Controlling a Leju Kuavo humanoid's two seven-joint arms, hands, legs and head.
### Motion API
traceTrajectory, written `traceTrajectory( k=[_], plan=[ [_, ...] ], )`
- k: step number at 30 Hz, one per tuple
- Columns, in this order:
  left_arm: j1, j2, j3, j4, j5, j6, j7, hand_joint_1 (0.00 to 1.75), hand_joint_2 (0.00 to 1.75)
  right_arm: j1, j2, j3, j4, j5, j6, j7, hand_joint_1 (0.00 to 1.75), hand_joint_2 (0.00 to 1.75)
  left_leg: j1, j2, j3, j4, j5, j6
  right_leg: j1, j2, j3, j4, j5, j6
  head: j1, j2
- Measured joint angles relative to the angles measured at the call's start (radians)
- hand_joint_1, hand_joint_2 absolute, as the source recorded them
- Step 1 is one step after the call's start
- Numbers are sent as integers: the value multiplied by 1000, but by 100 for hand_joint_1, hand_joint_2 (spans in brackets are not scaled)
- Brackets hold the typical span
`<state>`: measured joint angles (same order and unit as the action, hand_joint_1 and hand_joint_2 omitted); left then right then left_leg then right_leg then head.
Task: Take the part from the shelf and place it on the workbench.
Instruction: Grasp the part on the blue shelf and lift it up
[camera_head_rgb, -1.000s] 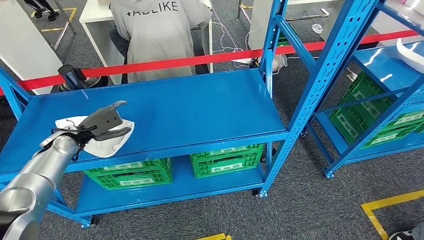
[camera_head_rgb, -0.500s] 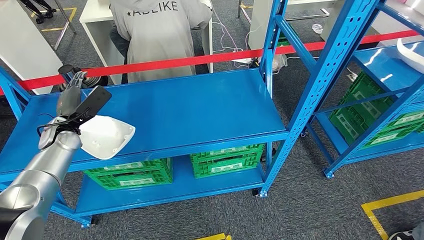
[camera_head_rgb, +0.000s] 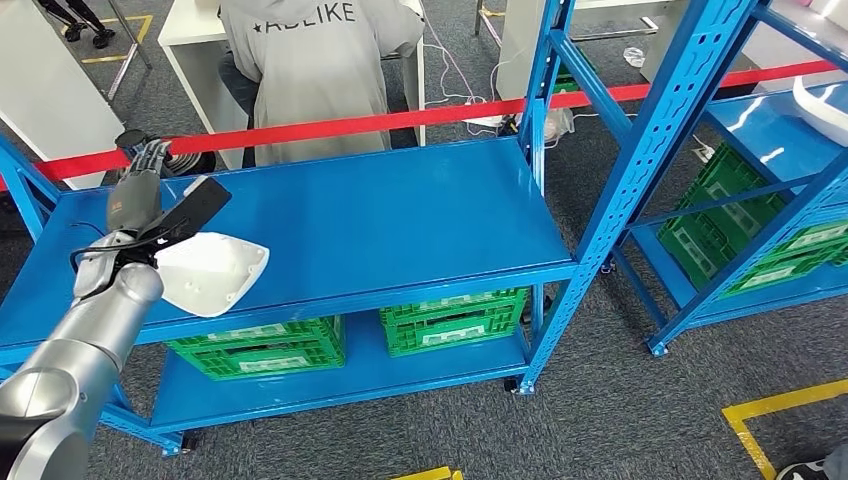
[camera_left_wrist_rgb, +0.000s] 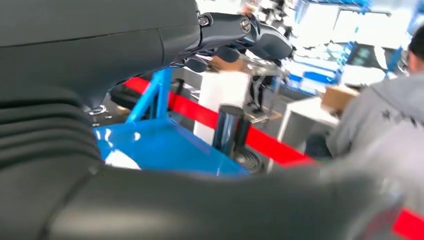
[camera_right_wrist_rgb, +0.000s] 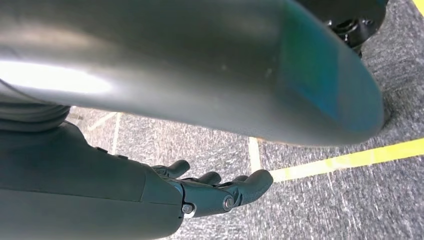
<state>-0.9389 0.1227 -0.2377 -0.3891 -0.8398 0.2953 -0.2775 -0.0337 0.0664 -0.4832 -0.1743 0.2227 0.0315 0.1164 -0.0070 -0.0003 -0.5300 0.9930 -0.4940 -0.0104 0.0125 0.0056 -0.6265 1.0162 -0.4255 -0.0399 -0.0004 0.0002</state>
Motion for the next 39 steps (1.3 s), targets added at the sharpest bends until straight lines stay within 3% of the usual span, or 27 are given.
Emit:
traceTrajectory(
  k=[12,21,29,39],
  plan=[
    [37,35,-20,2,10,-229,-144,0,0,0,0,-15,0,4,5,4,0,0,0,0,0,0,0,0,0,0,-1,0,0,0,0,0],
    [41,76,-31,1,54,-447,-300,0,0,0,0,-22,0,6,14,0,0,0,0,0,0,0,0,0,0,0,-1,0,0,0,0,0],
    [67,96,-70,-20,55,-460,-330,0,0,0,0,-28,0,4,10,9,0,0,0,0,0,0,0,0,0,0,-1,0,0,0,0,0],
    [126,95,-118,-48,63,-385,-318,0,0,0,0,-42,0,5,2,7,0,0,0,0,0,0,0,0,0,0,-1,0,0,0,0,0]
  ],
)
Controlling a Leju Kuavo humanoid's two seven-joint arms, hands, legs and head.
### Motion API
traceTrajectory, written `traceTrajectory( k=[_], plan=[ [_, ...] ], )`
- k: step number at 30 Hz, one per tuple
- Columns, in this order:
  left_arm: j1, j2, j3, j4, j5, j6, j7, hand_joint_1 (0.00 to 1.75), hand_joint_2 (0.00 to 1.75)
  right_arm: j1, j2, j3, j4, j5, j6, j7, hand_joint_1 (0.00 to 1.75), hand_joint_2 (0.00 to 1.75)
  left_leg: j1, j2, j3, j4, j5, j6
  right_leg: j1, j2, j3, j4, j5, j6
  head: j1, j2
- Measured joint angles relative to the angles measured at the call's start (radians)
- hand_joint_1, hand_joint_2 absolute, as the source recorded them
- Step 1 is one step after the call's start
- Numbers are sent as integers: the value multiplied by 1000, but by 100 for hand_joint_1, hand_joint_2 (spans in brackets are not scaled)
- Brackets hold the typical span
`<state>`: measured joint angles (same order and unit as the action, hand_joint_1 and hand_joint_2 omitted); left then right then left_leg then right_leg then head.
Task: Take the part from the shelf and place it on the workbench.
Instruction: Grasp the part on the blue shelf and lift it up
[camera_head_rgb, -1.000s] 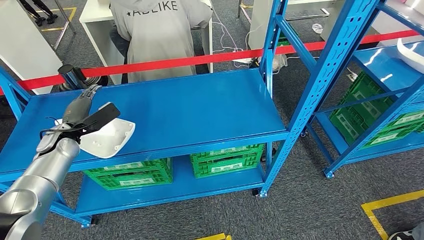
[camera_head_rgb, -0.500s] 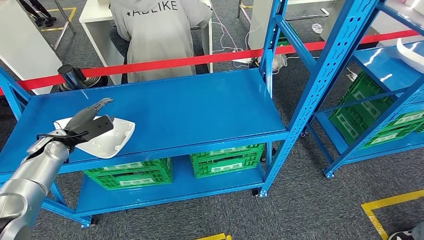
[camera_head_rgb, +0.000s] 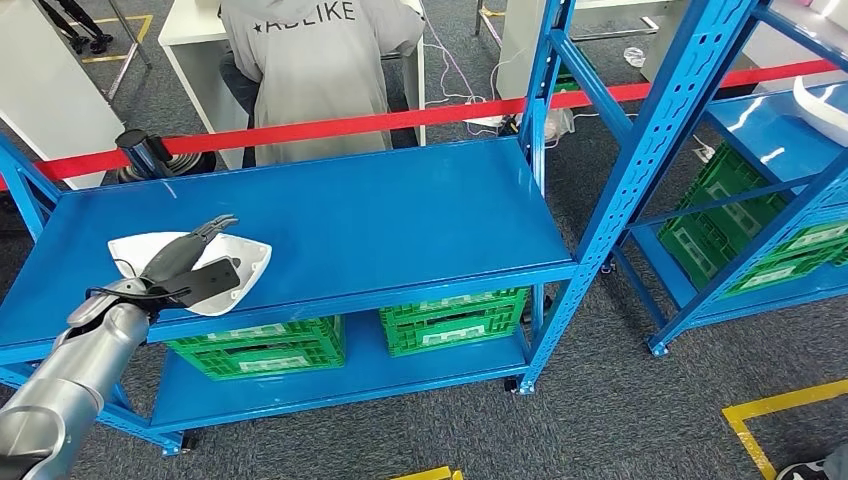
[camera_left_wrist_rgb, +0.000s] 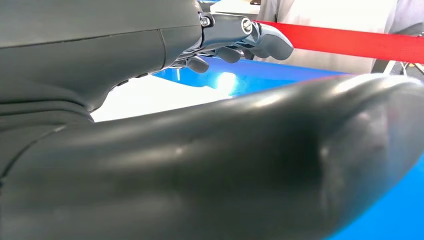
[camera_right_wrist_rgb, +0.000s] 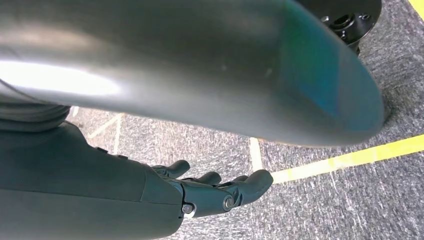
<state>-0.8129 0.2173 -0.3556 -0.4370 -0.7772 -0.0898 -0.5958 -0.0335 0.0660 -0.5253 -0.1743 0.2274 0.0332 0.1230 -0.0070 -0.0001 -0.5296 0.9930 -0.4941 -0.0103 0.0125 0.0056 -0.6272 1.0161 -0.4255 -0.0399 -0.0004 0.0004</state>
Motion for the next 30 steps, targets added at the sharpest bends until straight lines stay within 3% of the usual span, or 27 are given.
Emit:
traceTrajectory(
  k=[13,20,30],
  plan=[
    [5,-69,-8,-1,59,232,104,0,0,0,0,-4,0,17,0,-7,0,0,0,0,0,1,0,0,0,-1,0,0,0,0,0,0],
    [-37,-107,1,-1,72,269,152,0,0,-1,0,-4,0,26,7,-18,0,0,0,0,-1,1,0,0,0,0,0,0,0,0,0,0],
    [-73,-115,1,26,20,285,259,0,0,-1,0,-4,0,41,11,-2,0,0,0,0,0,1,0,0,0,0,0,0,0,0,0,0]
  ],
)
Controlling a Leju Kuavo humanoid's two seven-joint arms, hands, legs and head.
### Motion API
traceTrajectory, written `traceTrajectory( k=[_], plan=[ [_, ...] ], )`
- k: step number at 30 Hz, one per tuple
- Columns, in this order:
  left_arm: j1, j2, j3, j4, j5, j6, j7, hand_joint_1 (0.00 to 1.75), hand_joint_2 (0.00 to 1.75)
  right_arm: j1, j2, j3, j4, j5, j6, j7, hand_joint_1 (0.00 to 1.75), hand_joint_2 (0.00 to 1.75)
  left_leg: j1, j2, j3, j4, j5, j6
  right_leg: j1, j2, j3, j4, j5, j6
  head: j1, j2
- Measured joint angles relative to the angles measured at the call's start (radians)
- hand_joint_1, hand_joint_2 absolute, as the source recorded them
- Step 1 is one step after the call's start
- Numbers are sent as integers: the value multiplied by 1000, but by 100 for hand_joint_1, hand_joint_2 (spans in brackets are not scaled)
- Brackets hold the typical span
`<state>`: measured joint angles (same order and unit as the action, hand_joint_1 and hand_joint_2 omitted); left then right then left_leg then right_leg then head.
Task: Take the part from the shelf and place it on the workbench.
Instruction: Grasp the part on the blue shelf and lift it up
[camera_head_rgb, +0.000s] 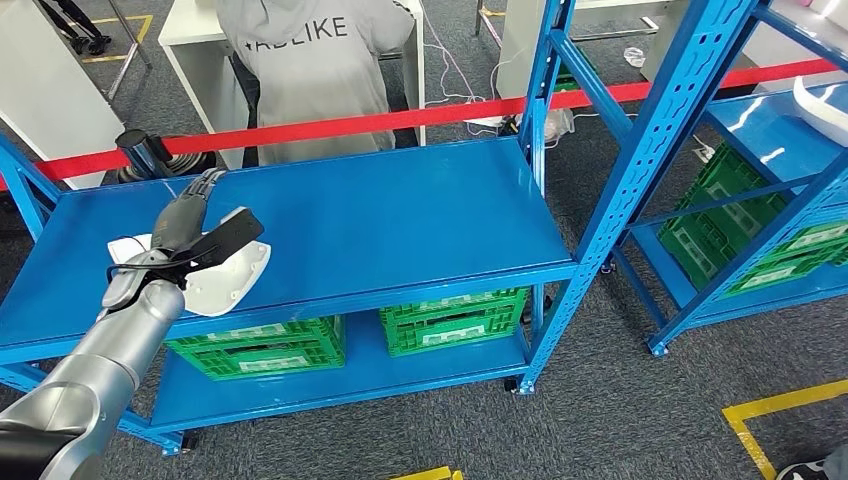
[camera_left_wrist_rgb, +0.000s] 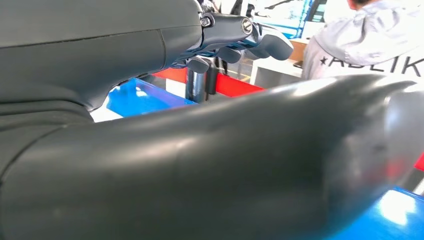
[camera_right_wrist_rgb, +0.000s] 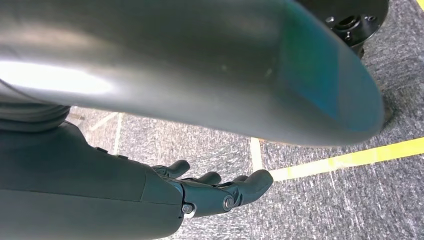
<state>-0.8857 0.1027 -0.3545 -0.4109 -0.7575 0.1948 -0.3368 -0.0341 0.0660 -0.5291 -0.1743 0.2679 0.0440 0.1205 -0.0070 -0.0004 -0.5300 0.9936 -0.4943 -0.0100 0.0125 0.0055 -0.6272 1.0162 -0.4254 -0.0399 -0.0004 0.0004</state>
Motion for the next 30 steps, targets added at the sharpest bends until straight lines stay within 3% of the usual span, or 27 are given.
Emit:
traceTrajectory(
  k=[8,30],
  plan=[
    [-2,4,-1,38,-57,29,67,0,0,-1,0,0,0,13,4,-1,0,0,0,0,0,0,0,0,0,0,0,0,0,0,0,0],
    [9,11,-1,65,-50,35,60,0,0,-1,0,0,0,13,3,-2,0,0,0,0,0,0,0,0,0,0,0,0,0,0,0,0]
  ],
)
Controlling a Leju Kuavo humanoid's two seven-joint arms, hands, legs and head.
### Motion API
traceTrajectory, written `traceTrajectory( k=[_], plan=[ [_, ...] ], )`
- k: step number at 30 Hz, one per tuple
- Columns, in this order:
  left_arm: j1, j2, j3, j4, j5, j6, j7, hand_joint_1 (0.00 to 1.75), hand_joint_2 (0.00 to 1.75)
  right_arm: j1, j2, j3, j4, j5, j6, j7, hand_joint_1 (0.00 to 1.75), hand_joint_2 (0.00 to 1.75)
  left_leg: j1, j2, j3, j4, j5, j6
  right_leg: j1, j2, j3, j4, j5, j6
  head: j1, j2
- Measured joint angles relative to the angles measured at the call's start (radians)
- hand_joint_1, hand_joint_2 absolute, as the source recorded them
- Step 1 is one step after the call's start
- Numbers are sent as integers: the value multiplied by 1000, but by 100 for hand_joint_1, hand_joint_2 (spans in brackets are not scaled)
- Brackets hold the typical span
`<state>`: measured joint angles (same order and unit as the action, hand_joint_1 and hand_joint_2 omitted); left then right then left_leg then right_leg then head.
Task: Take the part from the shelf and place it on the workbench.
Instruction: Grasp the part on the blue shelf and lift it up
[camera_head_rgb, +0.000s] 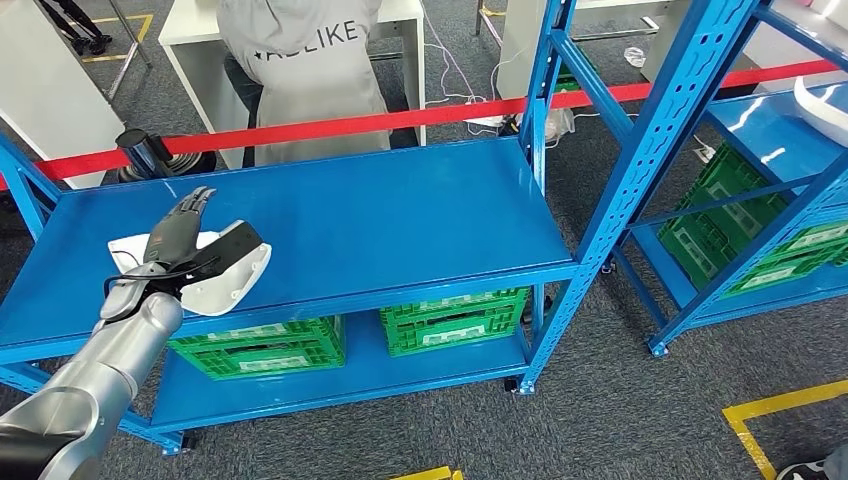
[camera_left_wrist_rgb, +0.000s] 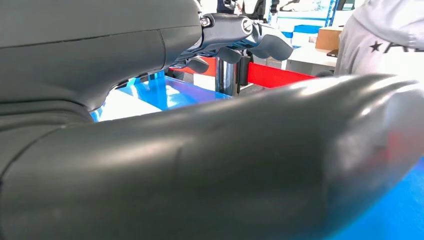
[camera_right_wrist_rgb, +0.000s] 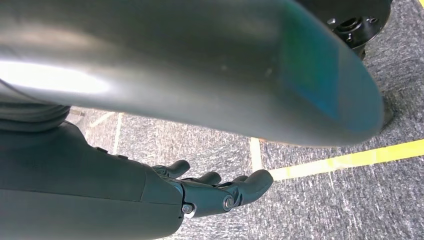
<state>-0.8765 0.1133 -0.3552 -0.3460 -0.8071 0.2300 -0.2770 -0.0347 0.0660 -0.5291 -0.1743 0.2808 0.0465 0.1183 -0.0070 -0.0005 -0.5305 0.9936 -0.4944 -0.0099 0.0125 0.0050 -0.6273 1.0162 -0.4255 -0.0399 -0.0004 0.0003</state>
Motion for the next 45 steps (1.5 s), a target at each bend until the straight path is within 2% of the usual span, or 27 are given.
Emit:
traceTrajectory(
  k=[36,42,45],
  plan=[
    [1,-2,2,1,-12,-2,-11,0,0,0,0,-2,0,9,-6,4,0,0,-3,0,-2,3,-1,2,-1,0,0,-1,1,2,0,0],
    [0,-1,5,6,-12,-1,-14,0,0,0,0,-2,0,9,-6,4,0,0,-7,0,-6,9,-2,10,-4,0,0,-1,4,11,0,0],
    [-1,-2,6,6,-12,0,-16,0,0,-1,-1,-2,0,9,-6,4,0,0,1,1,-1,-4,8,21,-5,0,-4,8,-2,22,1,0]
  ],
)
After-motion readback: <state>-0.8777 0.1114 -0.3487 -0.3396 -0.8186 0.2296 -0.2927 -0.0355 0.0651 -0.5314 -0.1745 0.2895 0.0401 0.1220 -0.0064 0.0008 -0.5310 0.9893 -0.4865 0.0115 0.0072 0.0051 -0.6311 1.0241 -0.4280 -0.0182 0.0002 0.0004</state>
